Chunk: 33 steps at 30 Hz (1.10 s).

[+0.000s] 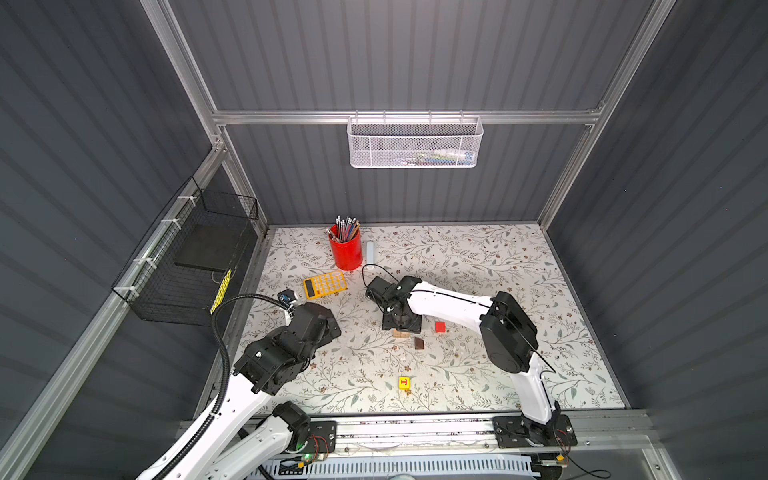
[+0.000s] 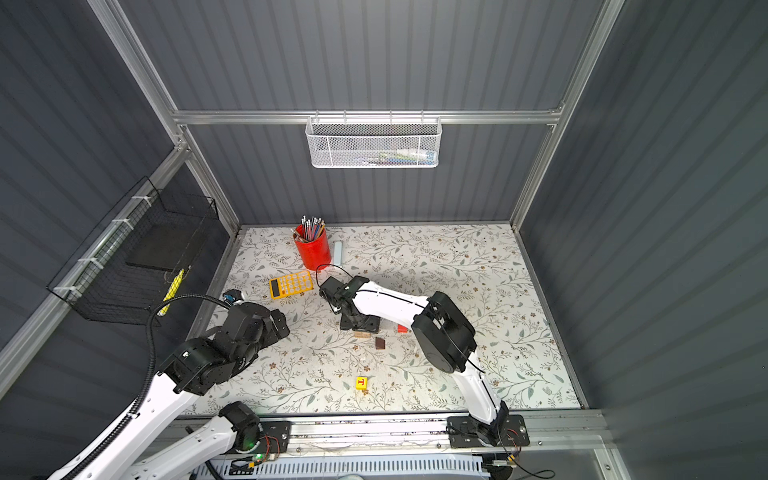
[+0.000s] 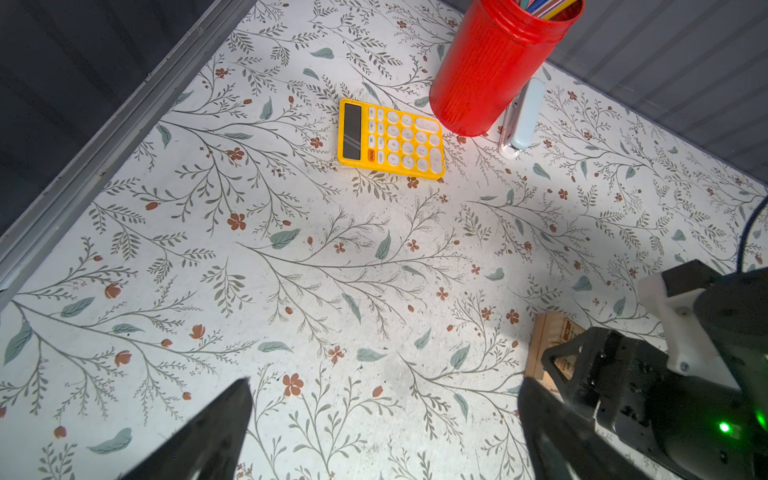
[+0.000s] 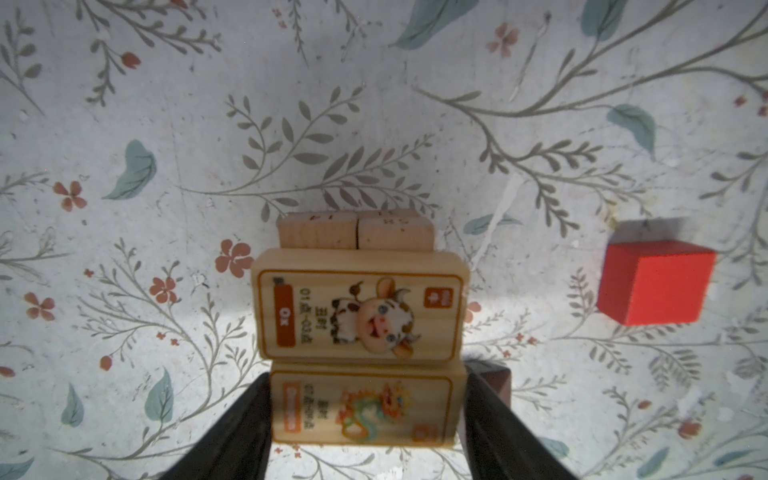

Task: Build the wood block tower
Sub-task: 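Lower the dragon tile beside the ox tile and open the right gripper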

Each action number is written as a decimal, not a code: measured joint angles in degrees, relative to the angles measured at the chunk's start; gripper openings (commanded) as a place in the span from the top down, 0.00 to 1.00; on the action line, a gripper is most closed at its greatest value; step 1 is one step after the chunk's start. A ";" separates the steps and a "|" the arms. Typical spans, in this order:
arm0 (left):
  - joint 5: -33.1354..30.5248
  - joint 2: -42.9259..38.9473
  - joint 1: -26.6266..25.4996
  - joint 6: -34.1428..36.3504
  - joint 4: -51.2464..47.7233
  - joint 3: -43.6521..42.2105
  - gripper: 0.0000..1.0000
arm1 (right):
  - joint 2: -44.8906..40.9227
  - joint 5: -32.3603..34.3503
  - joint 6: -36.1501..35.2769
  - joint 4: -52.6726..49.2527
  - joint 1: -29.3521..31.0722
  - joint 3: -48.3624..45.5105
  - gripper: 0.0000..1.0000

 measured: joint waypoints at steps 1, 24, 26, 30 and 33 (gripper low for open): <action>-0.07 0.00 0.00 0.00 0.00 0.00 0.01 | 0.11 0.00 0.00 0.00 0.00 0.26 0.29; -0.70 -0.61 0.00 -0.04 -0.44 0.00 0.00 | 0.85 0.52 -1.05 -0.52 -0.20 1.09 0.33; -0.70 -0.61 0.00 -0.07 -0.46 0.00 0.01 | 0.85 0.63 -1.07 -0.55 -0.28 1.09 0.33; -0.70 -0.61 0.00 -0.39 -0.50 0.00 0.00 | 0.85 0.63 -1.09 -0.48 -0.39 1.09 0.32; -0.70 -0.61 0.00 -0.46 -0.81 0.00 0.00 | 0.85 0.61 -1.09 -0.46 -0.44 1.09 0.31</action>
